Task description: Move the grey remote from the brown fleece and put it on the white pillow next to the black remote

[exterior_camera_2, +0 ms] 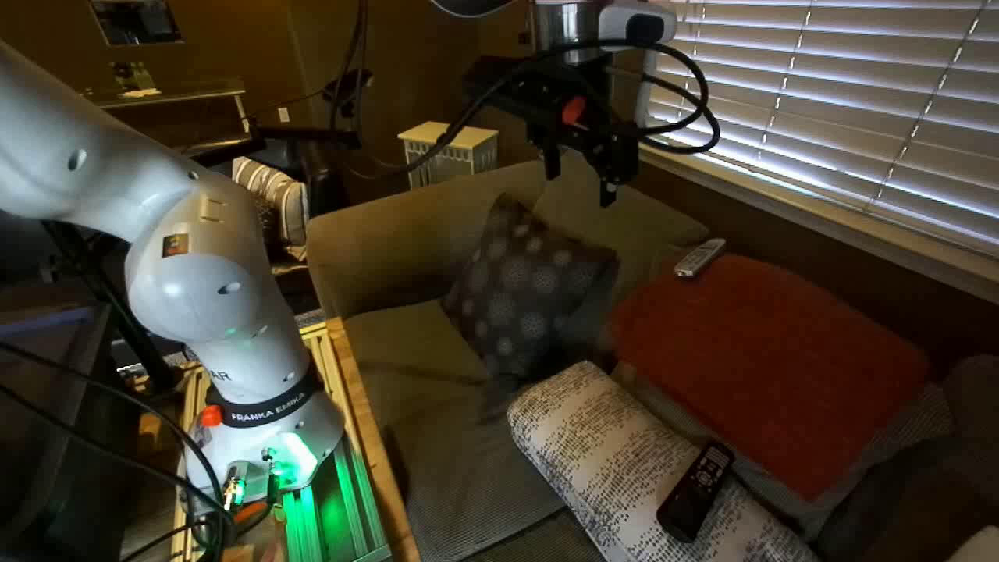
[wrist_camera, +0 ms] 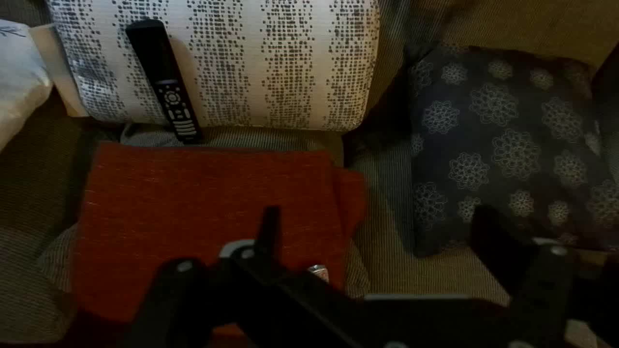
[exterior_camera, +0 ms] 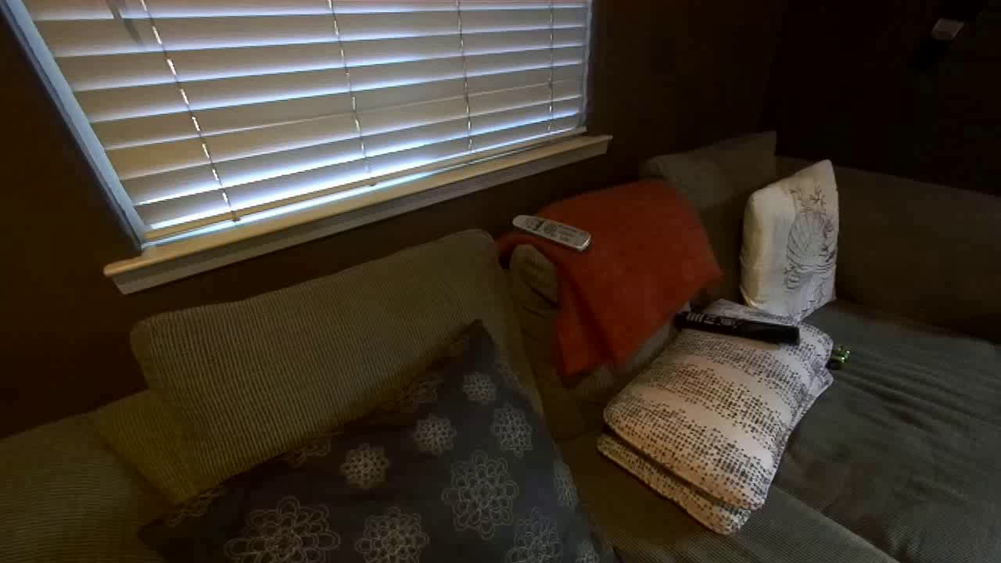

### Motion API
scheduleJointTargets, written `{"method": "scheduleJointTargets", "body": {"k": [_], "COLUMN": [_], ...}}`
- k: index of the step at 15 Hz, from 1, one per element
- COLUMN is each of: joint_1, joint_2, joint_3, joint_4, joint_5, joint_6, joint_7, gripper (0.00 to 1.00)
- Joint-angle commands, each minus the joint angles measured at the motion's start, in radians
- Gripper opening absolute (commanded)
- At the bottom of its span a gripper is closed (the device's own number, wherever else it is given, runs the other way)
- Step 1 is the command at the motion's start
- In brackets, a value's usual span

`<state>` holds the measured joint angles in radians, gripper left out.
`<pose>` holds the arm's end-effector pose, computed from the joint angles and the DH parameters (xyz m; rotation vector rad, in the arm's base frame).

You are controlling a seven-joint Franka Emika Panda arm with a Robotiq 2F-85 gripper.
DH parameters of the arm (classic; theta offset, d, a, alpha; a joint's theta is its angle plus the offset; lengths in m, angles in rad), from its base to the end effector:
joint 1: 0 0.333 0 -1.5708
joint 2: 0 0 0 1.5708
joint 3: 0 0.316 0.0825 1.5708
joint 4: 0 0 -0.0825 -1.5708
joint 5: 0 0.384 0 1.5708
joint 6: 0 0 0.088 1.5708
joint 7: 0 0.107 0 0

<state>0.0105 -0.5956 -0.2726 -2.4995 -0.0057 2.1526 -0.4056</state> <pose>0.3807 -0.1106 0.5024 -3.0354 -0.2642 -0.4057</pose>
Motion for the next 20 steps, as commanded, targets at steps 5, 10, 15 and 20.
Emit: {"method": "scheduleJointTargets", "body": {"k": [5, 10, 15, 20], "joint_1": [-0.004, 0.048, 0.100, 0.087], "joint_2": [0.009, 0.080, 0.176, 0.278], "joint_3": [0.008, 0.032, 0.043, 0.088], "joint_4": [0.009, 0.050, 0.120, 0.189], "joint_5": [0.030, 0.074, 0.160, 0.162], "joint_6": [-0.007, -0.001, 0.005, 0.122], "joint_7": [-0.021, -0.020, -0.055, -0.029], "gripper": [1.00, 1.00, 1.00, 1.00]}}
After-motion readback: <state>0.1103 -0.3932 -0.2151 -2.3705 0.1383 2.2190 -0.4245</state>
